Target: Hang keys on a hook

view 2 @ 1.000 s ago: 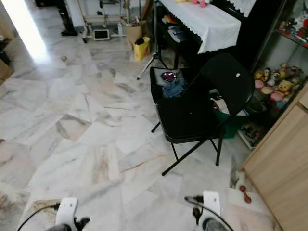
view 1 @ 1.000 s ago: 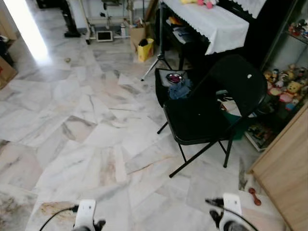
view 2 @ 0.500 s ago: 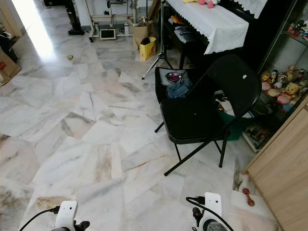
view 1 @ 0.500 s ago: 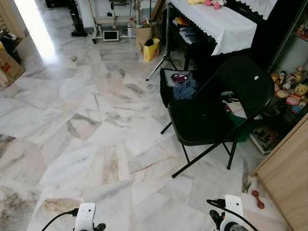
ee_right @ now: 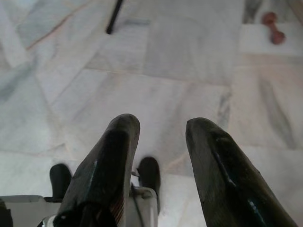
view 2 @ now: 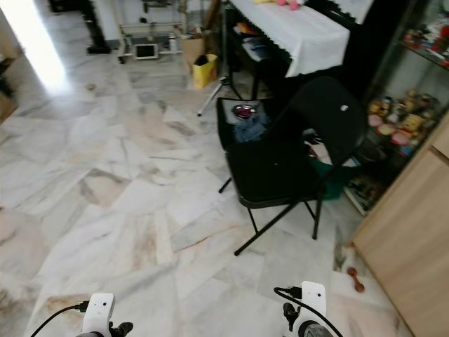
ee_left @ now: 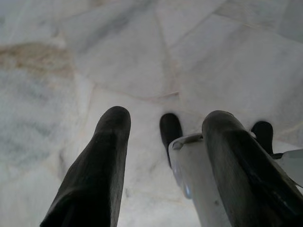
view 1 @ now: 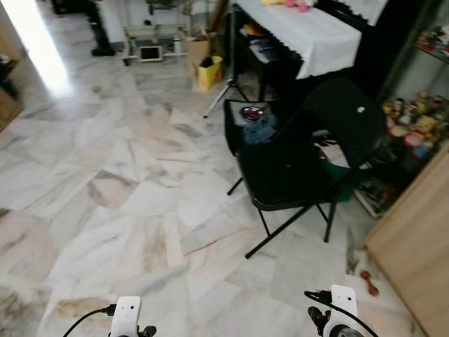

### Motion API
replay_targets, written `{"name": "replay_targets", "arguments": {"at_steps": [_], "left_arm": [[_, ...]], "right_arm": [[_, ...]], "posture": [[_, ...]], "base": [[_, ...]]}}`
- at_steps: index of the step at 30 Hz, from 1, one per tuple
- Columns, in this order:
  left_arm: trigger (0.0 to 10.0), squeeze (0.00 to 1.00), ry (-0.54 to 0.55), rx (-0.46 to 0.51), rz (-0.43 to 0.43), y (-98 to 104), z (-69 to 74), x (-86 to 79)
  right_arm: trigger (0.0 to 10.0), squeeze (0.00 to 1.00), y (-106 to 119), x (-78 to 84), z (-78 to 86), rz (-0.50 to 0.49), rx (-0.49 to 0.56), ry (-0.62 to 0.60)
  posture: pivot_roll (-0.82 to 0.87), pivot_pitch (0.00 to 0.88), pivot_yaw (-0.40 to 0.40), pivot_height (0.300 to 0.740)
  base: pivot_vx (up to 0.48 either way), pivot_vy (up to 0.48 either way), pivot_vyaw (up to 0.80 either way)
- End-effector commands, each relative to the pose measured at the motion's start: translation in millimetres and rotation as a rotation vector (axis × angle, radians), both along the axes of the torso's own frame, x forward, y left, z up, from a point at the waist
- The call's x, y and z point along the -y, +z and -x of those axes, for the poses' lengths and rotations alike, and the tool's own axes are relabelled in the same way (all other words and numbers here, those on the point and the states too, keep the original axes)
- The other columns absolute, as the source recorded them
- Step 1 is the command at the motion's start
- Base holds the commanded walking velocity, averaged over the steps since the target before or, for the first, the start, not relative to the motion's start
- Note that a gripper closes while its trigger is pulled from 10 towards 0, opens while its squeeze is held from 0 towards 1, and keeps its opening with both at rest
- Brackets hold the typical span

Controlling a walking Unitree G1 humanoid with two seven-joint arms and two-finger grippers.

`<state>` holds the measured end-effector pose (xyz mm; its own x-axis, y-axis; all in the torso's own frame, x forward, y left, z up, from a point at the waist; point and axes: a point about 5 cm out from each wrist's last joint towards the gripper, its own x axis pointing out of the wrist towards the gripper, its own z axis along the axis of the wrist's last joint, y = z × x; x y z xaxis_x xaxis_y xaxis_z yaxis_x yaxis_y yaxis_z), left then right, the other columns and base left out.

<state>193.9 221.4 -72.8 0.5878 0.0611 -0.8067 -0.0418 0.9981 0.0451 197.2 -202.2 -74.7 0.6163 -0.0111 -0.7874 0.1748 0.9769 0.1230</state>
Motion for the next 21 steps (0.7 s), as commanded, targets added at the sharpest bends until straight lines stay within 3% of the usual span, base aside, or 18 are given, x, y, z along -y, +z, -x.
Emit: {"name": "replay_targets", "arguments": {"at_steps": [1,15,21], "left_arm": [[10.0,0.0,-0.008,-0.012,-0.007,-1.6,2.4,1.0],[10.0,0.0,-0.019,0.001,-0.028,0.2,0.2,-1.1],[10.0,0.0,-0.014,-0.006,-0.029,-0.3,0.7,-0.7]], "right_arm": [[10.0,0.0,-1.0,0.2,1.7,-0.001,-0.013,-0.002],[10.0,0.0,-1.4,-0.8,1.9,-0.005,-0.02,0.001],[10.0,0.0,-1.0,-0.6,1.2,-0.004,-0.019,0.001]], "posture": [[0.1,0.034,-0.032,0.74],[0.1,0.034,-0.033,0.74],[0.1,0.033,-0.035,0.74]], "base": [[0.0,0.0,-0.74],[0.0,0.0,-0.75],[0.0,-0.283,-0.74]]}}
